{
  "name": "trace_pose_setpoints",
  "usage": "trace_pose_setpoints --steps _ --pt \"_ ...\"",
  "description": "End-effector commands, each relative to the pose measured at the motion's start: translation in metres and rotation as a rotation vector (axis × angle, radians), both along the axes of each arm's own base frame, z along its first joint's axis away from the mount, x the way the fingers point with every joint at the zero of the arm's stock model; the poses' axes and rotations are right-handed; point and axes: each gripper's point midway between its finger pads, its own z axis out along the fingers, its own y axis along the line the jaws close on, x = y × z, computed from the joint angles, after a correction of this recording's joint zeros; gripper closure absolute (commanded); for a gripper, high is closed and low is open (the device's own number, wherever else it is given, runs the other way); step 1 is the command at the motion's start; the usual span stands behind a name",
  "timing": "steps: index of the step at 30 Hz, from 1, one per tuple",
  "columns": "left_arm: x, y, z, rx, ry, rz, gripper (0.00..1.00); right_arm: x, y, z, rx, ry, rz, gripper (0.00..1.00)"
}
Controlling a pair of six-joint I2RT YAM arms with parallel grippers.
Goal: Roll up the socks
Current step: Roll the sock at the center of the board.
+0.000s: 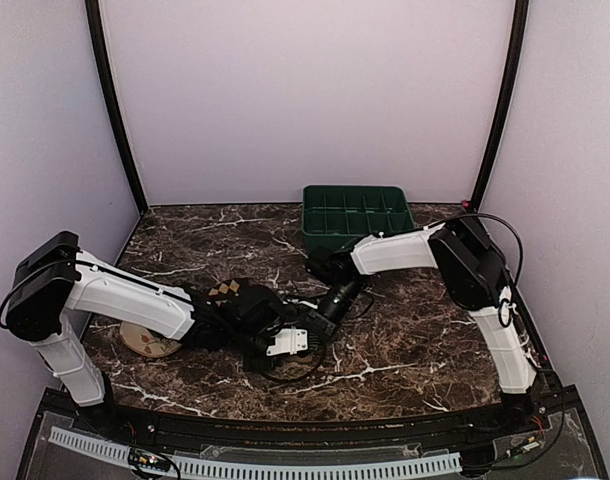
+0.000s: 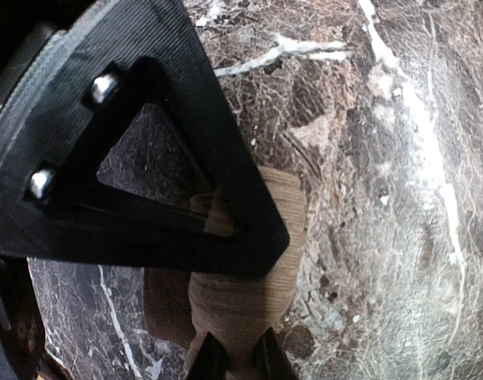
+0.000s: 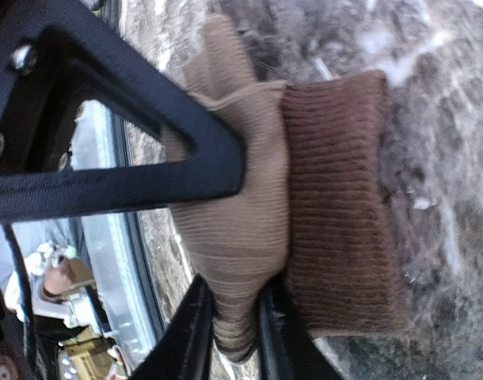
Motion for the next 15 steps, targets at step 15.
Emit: trace_pose_setpoints --steps 15 --pt "-0.034 0.005 -0.019 0.056 0.414 0.001 1.00 0.033 -0.014 0.008 0.130 -0.013 -0.188 0.64"
